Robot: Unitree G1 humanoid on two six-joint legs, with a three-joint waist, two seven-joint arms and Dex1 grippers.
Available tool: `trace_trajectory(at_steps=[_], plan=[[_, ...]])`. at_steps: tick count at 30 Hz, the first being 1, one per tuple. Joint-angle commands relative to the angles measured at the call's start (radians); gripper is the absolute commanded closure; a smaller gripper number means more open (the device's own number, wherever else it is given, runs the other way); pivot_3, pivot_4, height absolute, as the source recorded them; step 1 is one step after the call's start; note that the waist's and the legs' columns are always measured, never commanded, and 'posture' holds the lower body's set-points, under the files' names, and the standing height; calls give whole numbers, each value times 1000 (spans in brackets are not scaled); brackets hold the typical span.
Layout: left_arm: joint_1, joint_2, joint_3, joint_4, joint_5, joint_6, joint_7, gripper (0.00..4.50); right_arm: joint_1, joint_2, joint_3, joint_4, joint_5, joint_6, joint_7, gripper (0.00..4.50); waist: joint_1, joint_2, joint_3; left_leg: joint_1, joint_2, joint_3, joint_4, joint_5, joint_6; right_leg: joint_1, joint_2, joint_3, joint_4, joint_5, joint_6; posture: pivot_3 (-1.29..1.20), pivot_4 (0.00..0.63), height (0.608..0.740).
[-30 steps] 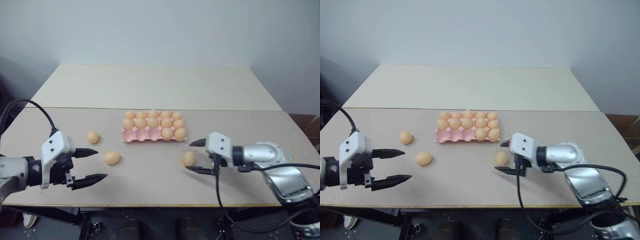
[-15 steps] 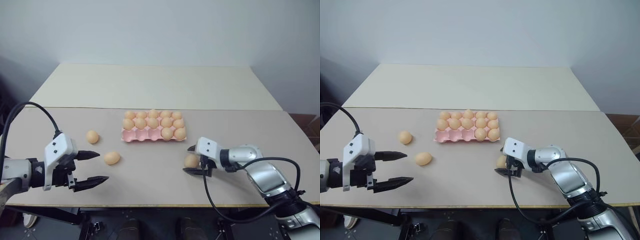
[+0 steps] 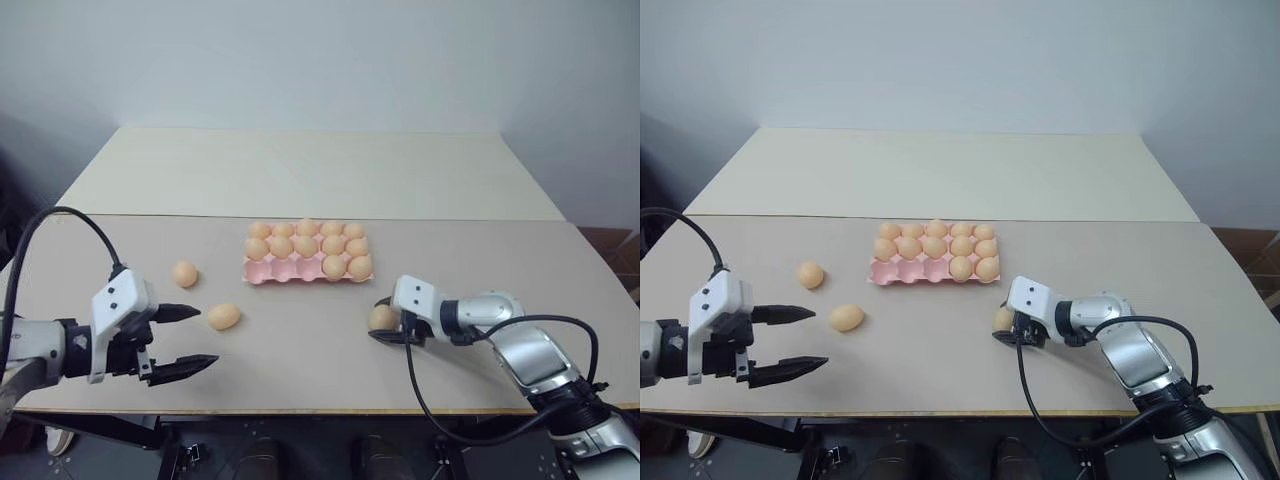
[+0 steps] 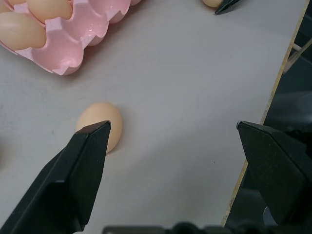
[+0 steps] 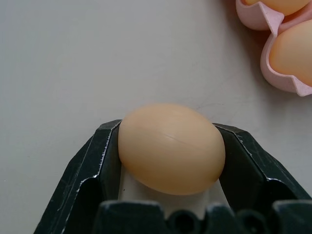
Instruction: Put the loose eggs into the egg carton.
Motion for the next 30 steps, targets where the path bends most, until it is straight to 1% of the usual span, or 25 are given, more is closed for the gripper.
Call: trace_trajectory(at_steps=[1,5,8,10,15,18,20,22,26,28,29,30], plan=[[-18,7,-3,-9,7,-16,3,0,1,-21,-41,-39,2,-33,4,1845,0,0,0,0,0,0,0,0,0,0,0,0,0,0,0,0,150,740],[-28,8,-6,0,10,-20,1,0,-35,-14,-60,-63,9,-60,-8,1845,0,0,0,0,0,0,0,0,0,0,0,0,0,0,0,0,150,740],[-26,5,0,4,10,-22,0,0,-125,51,-71,-57,15,-70,-51,1845,-11,0,0,0,0,0,0,0,0,0,0,0,0,0,0,0,150,740],[-26,4,1,7,11,-21,1,0,-204,109,-47,-17,-2,-59,-77,1845,-20,0,0,1,0,0,0,0,0,-1,1,1,1,0,0,0,150,740],[-21,-2,-1,13,23,-25,4,0,-356,255,33,187,-93,-172,-142,1845,-24,0,0,4,1,-1,0,0,0,2,2,0,2,1,0,0,150,740],[-15,-7,8,7,24,-24,7,0,-413,330,46,314,-121,-253,-180,1845,-24,0,0,2,1,0,0,0,0,1,1,1,1,2,1,0,150,740],[6,-14,26,-3,28,-25,7,0,-446,371,69,410,-173,-348,-232,1845,-25,0,0,1,0,0,0,0,0,1,1,1,1,3,2,0,150,740],[27,-20,44,-12,30,-22,7,0,-468,402,78,479,-193,-411,-245,1845,-25,0,0,-1,0,0,0,0,0,-1,1,1,1,4,4,0,150,740],[49,-29,59,-23,33,-22,14,0,-507,454,78,589,-191,-466,-236,1845,-26,0,0,-1,1,0,0,0,0,-2,1,0,1,6,3,0,150,740],[53,-34,61,-30,33,-20,18,0,-512,467,74,613,-186,-476,-222,1142,-26,0,0,-1,1,-1,0,0,0,-2,1,0,2,5,3,0,150,740],[54,-36,62,-32,32,-19,20,0,-513,472,70,620,-184,-476,-219,924,-26,0,0,-1,1,-1,0,0,0,-2,1,0,2,5,3,0,150,740],[56,-38,64,-33,32,-19,21,0,-512,475,67,621,-183,-479,-218,591,-26,0,0,-1,1,-1,0,0,0,-2,1,0,2,5,3,0,150,740]])
